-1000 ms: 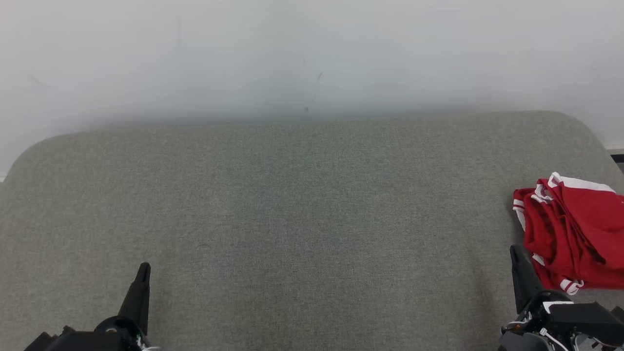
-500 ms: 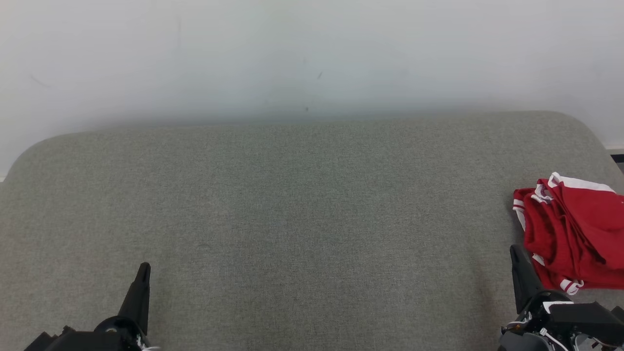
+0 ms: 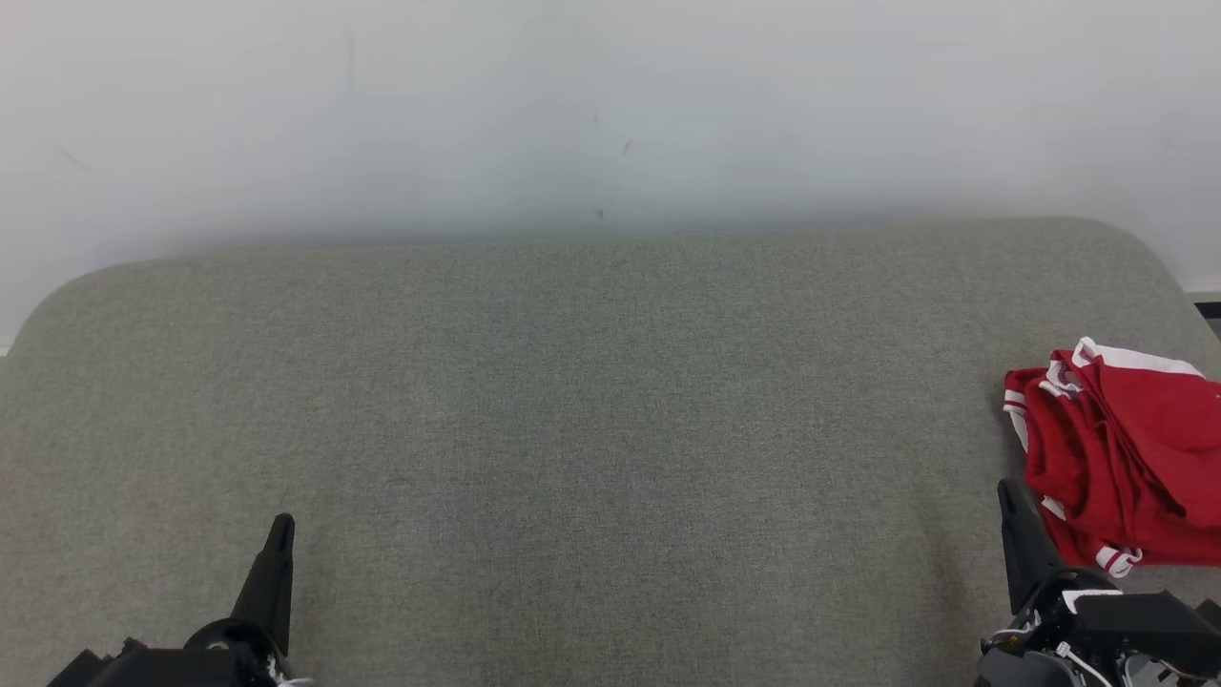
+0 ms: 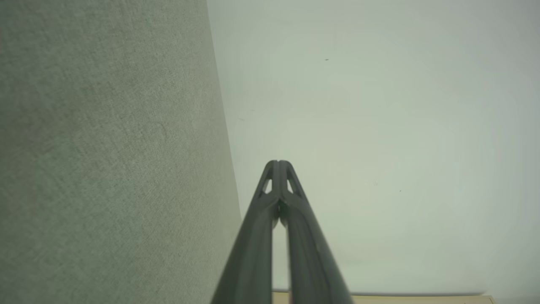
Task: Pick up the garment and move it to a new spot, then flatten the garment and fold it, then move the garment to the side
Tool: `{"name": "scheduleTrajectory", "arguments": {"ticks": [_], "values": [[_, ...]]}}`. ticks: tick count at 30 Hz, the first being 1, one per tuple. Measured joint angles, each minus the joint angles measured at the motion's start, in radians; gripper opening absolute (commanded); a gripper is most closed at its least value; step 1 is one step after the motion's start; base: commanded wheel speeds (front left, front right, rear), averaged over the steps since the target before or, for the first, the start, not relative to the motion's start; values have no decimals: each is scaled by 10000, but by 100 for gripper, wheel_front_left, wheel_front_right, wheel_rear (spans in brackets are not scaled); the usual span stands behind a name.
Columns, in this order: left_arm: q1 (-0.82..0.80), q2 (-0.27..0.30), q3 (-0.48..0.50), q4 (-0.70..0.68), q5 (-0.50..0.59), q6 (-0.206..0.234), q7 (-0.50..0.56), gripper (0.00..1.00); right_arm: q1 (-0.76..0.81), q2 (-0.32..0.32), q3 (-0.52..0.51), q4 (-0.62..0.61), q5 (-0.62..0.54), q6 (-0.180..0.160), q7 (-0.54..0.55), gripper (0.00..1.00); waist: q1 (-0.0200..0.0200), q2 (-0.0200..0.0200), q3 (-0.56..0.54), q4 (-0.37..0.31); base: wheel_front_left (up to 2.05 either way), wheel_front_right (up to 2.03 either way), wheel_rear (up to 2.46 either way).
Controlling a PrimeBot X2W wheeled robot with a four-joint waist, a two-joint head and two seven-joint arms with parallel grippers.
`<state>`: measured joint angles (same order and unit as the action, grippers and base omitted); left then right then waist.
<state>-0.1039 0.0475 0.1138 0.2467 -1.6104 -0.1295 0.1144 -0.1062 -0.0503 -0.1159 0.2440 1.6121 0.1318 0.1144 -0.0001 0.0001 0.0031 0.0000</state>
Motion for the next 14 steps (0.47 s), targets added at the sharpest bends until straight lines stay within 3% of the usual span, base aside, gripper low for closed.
{"name": "scheduleTrajectory", "arguments": {"ticks": [14], "values": [[0,0,0,0,-2,0,0,0,0,0,0,0,0,0,0,0,0,-1,0,0,0,0,0]]}}
